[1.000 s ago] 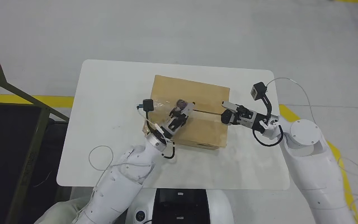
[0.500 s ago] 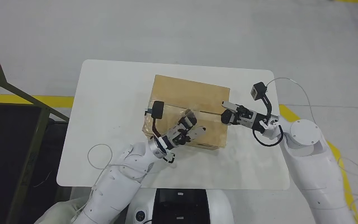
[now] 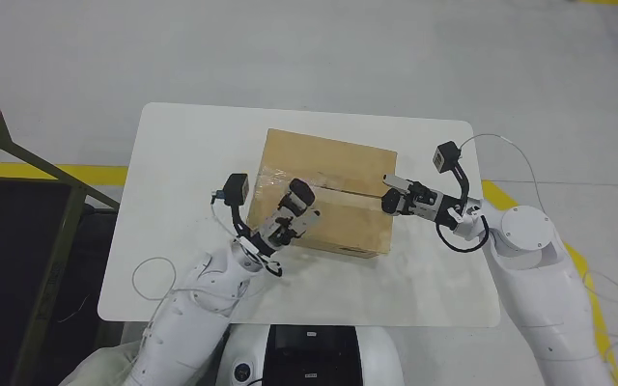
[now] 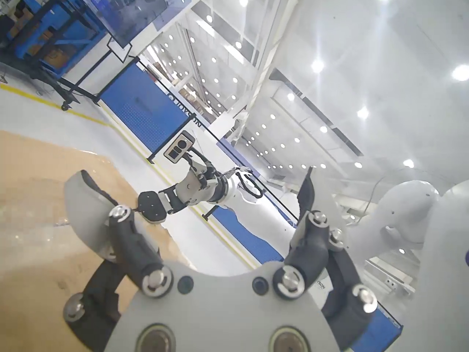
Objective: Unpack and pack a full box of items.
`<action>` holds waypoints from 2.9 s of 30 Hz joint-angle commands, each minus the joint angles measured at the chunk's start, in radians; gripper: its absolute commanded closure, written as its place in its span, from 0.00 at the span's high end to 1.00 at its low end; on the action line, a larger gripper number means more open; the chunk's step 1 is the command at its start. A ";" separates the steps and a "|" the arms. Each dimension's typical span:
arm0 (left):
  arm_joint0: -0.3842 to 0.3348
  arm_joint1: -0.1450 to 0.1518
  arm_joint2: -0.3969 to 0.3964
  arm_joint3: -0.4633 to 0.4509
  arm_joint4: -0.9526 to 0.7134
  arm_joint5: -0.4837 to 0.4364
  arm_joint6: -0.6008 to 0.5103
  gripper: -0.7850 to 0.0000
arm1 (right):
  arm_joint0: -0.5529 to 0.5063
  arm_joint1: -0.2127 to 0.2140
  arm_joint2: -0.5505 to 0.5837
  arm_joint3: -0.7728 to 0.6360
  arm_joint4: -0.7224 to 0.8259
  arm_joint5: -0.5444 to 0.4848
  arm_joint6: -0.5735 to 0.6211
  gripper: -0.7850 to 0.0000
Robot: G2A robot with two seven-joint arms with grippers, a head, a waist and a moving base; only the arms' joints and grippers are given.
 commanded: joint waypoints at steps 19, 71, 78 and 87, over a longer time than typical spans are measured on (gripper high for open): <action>0.053 0.025 -0.208 -0.033 -0.105 0.064 -0.011 1.00 | 0.000 0.000 0.000 0.000 0.000 0.000 0.000 1.00; -0.226 0.087 -0.547 0.334 -0.236 0.269 -0.262 1.00 | 0.000 0.000 0.000 0.000 0.000 0.000 0.000 1.00; -0.237 0.092 -0.558 0.358 -0.225 0.271 -0.276 1.00 | 0.000 0.000 0.000 0.000 0.000 0.000 0.000 1.00; -0.237 0.092 -0.558 0.358 -0.225 0.271 -0.276 1.00 | 0.000 0.000 0.000 0.000 0.000 0.000 0.000 1.00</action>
